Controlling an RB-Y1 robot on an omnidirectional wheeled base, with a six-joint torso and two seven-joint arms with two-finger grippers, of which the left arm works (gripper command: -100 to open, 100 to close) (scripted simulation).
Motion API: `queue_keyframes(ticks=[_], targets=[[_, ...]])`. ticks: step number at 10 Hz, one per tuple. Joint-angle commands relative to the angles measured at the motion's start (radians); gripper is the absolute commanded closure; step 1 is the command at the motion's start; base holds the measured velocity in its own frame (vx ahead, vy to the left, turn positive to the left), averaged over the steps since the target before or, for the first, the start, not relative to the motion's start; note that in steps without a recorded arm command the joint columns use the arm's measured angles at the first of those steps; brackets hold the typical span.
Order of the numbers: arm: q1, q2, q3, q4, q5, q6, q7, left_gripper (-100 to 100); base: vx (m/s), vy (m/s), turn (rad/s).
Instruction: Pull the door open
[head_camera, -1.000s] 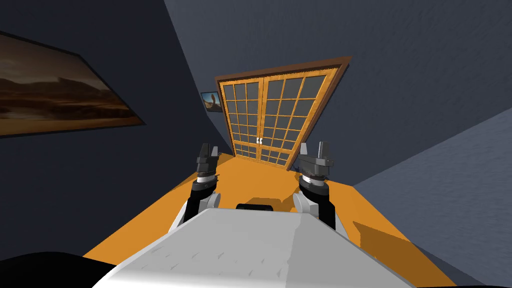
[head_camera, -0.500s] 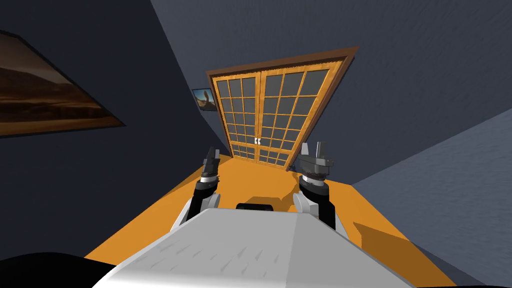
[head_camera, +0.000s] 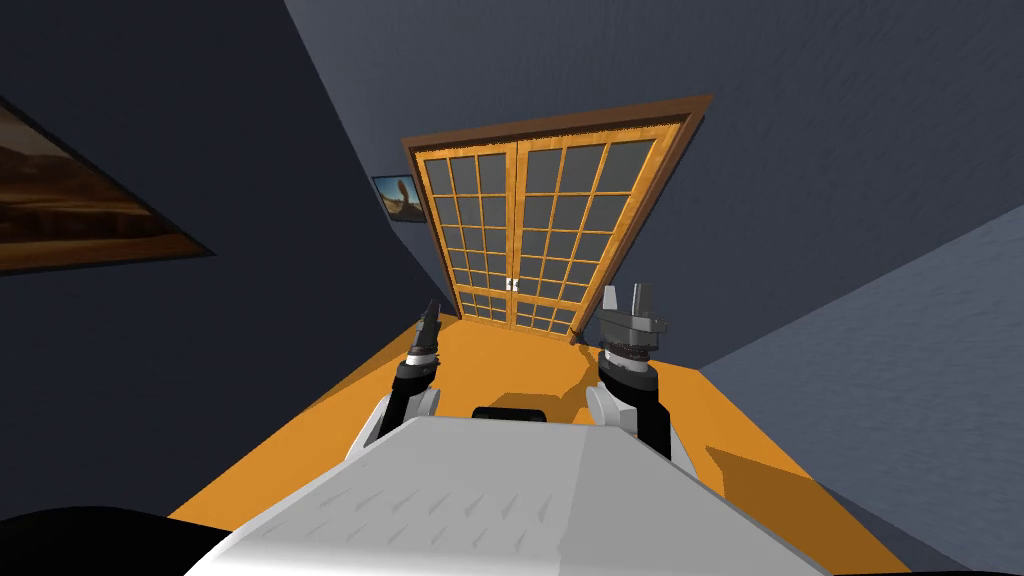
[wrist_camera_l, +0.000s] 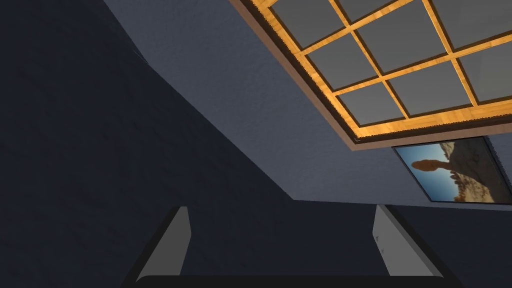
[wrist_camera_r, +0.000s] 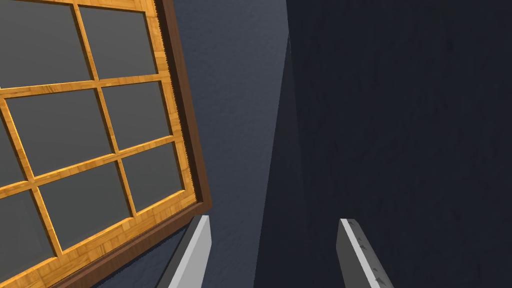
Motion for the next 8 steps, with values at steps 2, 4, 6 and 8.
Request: queue_keyframes(ticks=[2,4,6,8], targets=[[-0.012,0.009,0.013,0.048,-0.007,-0.005,-0.043,-100,0.109,-0.011,-0.053],[-0.021,0.015,0.023,0.086,-0.013,-0.011,-0.074,-100,0.095,-0.009,-0.065],[-0.03,0.021,0.034,0.127,-0.018,-0.017,-0.108,-100,0.094,-0.008,-0.052],[-0.04,0.027,0.046,0.169,-0.024,-0.023,-0.143,-100,0.095,-0.013,-0.071]])
